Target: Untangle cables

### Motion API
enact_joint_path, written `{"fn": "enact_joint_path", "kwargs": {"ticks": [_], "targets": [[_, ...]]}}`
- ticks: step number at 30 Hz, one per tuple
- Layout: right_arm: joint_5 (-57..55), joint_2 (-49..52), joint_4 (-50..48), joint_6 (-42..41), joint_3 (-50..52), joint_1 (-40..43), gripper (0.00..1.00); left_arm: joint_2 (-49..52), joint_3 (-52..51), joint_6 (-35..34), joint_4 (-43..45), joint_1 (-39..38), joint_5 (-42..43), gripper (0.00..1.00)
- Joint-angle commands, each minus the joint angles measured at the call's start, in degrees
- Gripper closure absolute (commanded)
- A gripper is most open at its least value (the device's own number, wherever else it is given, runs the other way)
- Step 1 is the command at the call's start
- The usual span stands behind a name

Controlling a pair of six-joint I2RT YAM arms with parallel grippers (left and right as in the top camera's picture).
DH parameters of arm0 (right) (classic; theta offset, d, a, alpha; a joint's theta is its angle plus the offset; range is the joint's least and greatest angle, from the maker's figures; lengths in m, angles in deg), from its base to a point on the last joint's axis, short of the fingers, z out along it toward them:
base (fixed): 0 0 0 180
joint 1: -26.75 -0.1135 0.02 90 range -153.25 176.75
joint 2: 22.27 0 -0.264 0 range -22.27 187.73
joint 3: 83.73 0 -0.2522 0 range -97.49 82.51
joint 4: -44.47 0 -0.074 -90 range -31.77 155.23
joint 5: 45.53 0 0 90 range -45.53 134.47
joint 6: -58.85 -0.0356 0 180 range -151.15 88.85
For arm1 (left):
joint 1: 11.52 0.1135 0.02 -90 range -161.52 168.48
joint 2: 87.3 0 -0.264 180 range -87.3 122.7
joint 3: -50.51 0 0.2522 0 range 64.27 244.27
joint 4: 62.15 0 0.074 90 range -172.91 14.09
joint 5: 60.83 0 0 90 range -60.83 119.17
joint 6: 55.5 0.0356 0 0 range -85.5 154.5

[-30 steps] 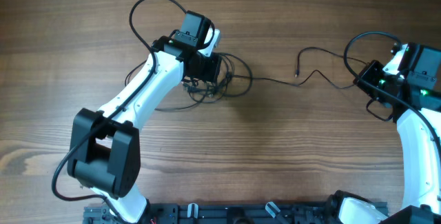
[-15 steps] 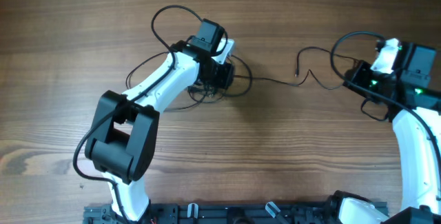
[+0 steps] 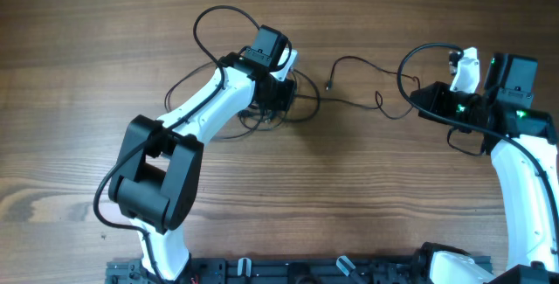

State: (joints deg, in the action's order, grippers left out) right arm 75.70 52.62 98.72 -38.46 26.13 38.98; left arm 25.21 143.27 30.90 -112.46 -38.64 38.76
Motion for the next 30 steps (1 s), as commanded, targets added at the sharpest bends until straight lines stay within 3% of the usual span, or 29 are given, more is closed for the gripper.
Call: {"fn": "enact_joint_path", "kwargs": {"ticks": [1,4,8,11,17,21,30], "targets": [[-1.7,0.3,1.0,1.2,-0.8,-0.2,0.95,-2.1,1.6,0.1,-0.5,0.0,-6.1,0.96],[-0.8,0.3,3.0,5.1,-0.7,-0.3,0.95,-6.1,2.8,0.1,-0.5,0.0,-6.3,0.96],[14.8,0.3,2.8,14.6,-0.8,-0.3,0.96,-12.5,3.2,0.2,-0.5,0.0,-6.3,0.96],[20.9,0.3,2.5,16.6,-0.7,-0.3,0.95,-15.4,3.2,0.3,-0.5,0.0,-6.2,0.96],[16.5,0.3,2.4,14.0,-0.8,-0.3,0.95,-18.9,3.2,1.9,-0.1,0.0,-3.9,0.96],[12.9,0.3,2.6,13.1,-0.8,-0.3,0.96,-21.7,4.7,2.0,-0.4,1.9,-11.8,0.96],[6.6,0.3,1.9,11.1,-0.8,0.4,0.96,-30.6,10.1,4.5,-2.2,18.0,-13.1,0.96]]}}
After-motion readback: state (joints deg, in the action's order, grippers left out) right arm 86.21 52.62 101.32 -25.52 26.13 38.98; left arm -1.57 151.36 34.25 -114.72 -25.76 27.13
